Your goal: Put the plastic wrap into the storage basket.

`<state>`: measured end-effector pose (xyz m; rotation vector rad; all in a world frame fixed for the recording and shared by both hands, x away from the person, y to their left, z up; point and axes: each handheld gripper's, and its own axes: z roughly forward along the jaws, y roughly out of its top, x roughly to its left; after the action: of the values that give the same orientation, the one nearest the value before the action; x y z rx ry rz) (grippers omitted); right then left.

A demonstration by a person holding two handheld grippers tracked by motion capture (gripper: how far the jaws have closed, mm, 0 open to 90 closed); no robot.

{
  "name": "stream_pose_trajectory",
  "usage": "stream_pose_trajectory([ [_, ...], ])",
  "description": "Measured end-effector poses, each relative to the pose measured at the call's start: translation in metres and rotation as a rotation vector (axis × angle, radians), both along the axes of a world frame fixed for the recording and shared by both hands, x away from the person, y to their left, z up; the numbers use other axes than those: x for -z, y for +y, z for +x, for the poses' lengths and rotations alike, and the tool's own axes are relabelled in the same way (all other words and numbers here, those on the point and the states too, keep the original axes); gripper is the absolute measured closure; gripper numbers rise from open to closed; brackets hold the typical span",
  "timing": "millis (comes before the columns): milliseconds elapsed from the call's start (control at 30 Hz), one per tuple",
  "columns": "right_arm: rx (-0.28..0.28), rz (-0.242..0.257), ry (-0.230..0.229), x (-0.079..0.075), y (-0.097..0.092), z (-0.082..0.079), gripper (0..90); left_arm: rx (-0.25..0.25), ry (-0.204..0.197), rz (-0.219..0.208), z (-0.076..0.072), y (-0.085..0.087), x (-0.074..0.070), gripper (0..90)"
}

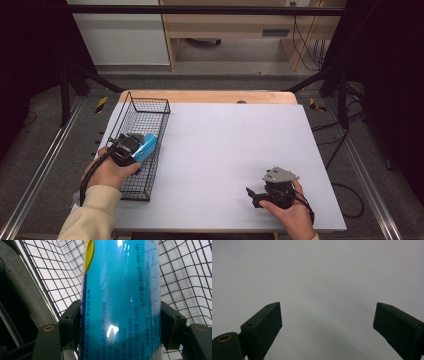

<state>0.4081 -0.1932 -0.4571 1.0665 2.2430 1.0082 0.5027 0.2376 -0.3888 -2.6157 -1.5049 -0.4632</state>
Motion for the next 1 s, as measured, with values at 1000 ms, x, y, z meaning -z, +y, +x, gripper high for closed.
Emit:
stream_pose_trajectory([
  [1000, -0.001, -0.010, -0.001, 0.001, 0.000, 0.000, 7.4, 0.048, -0.289, -0.164, -0.030, 0.000, -0.046, 9.2],
])
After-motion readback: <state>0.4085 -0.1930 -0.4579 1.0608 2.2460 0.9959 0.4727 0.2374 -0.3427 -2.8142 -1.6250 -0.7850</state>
